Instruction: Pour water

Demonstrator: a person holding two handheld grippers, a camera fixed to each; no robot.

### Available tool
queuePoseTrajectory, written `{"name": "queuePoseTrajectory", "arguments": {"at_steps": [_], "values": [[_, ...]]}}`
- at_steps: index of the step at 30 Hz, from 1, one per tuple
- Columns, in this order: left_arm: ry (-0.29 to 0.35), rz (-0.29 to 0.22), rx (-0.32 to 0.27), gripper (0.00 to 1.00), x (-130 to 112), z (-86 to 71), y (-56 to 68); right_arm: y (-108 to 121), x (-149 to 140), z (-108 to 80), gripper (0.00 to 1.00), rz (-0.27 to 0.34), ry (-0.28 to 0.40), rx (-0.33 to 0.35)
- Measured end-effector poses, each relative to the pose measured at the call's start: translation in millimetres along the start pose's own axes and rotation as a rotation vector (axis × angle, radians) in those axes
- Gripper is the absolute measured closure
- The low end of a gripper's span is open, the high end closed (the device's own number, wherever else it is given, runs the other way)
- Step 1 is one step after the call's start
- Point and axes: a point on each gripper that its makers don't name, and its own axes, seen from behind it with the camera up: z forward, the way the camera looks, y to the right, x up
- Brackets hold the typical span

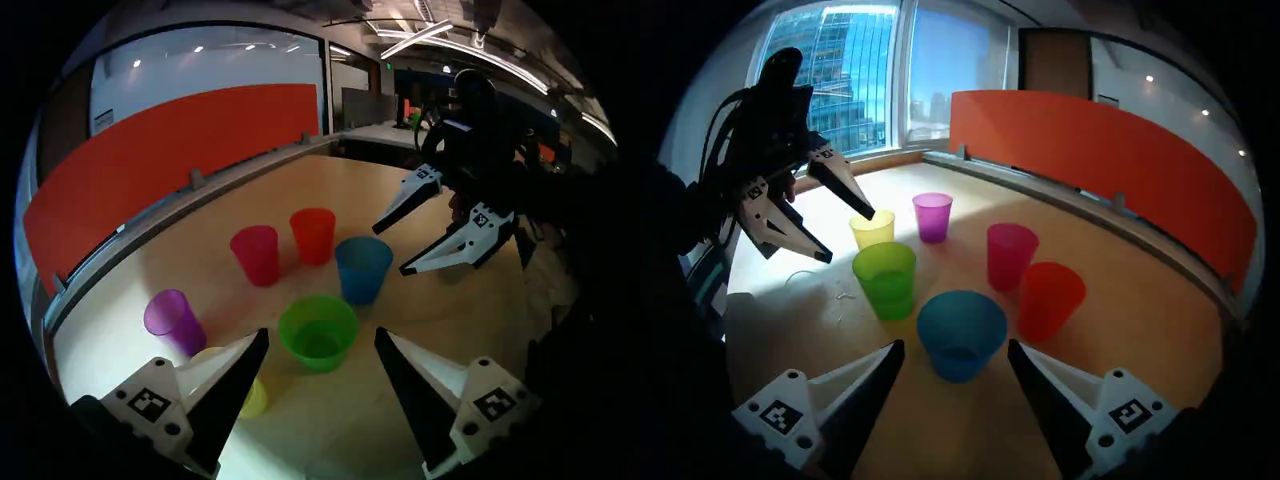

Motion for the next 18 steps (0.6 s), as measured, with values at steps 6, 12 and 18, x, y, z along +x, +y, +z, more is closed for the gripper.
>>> {"name": "queuePoseTrajectory", "arguments": {"at_steps": [6, 12, 18], "values": [[0.055, -0.038, 0.039, 0.01, 3, -21.6, -3.0, -2, 3, -16.6, 0.0, 0.013, 0.03, -0.03], [0.114, -0.066, 0.083, 0.01, 11, -41.3, -11.3, 1, 7, -28.6, 0.0, 0.029, 0.06, -0.07], [0.189, -0.112, 0.131, 0.01, 19, -58.2, -23.9, 8, 21, -39.3, 0.0, 0.065, 0.118, -0.121]]}}
